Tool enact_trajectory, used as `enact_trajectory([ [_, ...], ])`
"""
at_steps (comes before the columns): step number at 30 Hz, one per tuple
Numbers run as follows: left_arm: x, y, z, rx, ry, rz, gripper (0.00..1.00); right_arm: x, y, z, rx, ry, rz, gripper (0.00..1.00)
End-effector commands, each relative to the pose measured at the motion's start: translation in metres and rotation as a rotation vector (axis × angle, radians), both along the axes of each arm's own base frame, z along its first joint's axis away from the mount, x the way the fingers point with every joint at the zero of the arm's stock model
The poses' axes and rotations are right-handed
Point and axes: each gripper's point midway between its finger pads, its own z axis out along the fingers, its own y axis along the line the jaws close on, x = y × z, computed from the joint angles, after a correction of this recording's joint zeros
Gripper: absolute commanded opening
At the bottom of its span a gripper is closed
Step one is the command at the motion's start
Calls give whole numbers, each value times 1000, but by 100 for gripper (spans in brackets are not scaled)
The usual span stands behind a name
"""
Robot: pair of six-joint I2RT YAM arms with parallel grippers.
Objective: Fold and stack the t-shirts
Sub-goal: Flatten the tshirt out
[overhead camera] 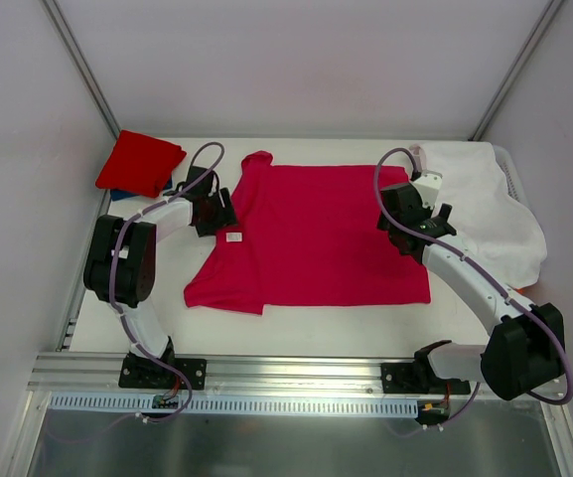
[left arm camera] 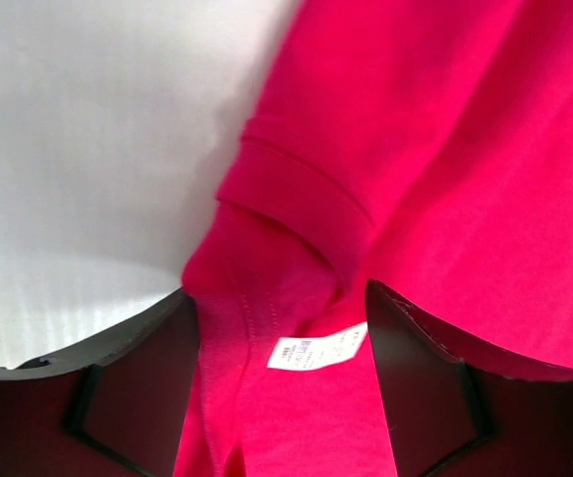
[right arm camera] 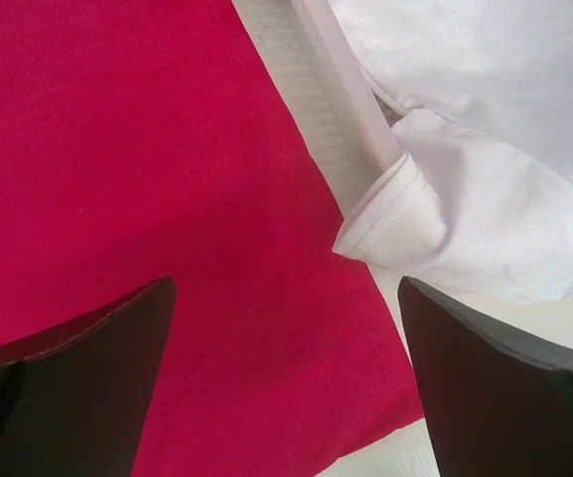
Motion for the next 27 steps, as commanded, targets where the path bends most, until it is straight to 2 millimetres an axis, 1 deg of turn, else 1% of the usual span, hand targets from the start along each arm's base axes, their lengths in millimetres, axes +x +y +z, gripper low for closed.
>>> enact_trajectory([
  [1, 10, 25, 14, 68, -78, 121, 64, 1, 2, 2, 3, -17, -4, 100],
  [3, 11, 29, 18, 81, -97, 135, 61, 1, 2, 1, 1, -13, -4, 100],
  [8, 11, 36, 20, 109, -116, 159, 55, 3, 3, -1, -4, -7, -3, 99],
  [11, 13, 39, 20, 123, -123, 172, 48, 3, 4, -2, -6, -3, -2, 99],
  [12, 14, 39, 20, 127, -128, 170, 45, 3, 4, -2, -7, -3, -1, 99],
  [13, 16, 40, 21, 131, -131, 171, 39, 3, 4, -2, -7, -3, -1, 99],
  [14, 16, 40, 19, 132, -125, 169, 36, 4, 4, -2, -9, -2, -1, 99],
  [16, 21, 39, 21, 123, -132, 165, 28, 4, 4, -3, -13, 2, 1, 100],
  [18, 22, 37, 19, 111, -123, 157, 26, 3, 4, -3, -15, 3, 0, 99],
  [22, 22, 34, 15, 100, -116, 153, 25, 4, 3, -4, -22, 6, -3, 99],
  [23, 23, 34, 16, 98, -122, 154, 23, 3, 4, -4, -22, 7, -1, 99],
  [25, 24, 36, 14, 108, -122, 156, 18, 4, 5, -5, -19, 10, 1, 99],
  [26, 25, 38, 15, 114, -125, 158, 13, 4, 5, -6, -22, 13, 1, 99],
  [27, 27, 39, 17, 121, -131, 153, 9, 4, 5, -6, -21, 13, 2, 100],
])
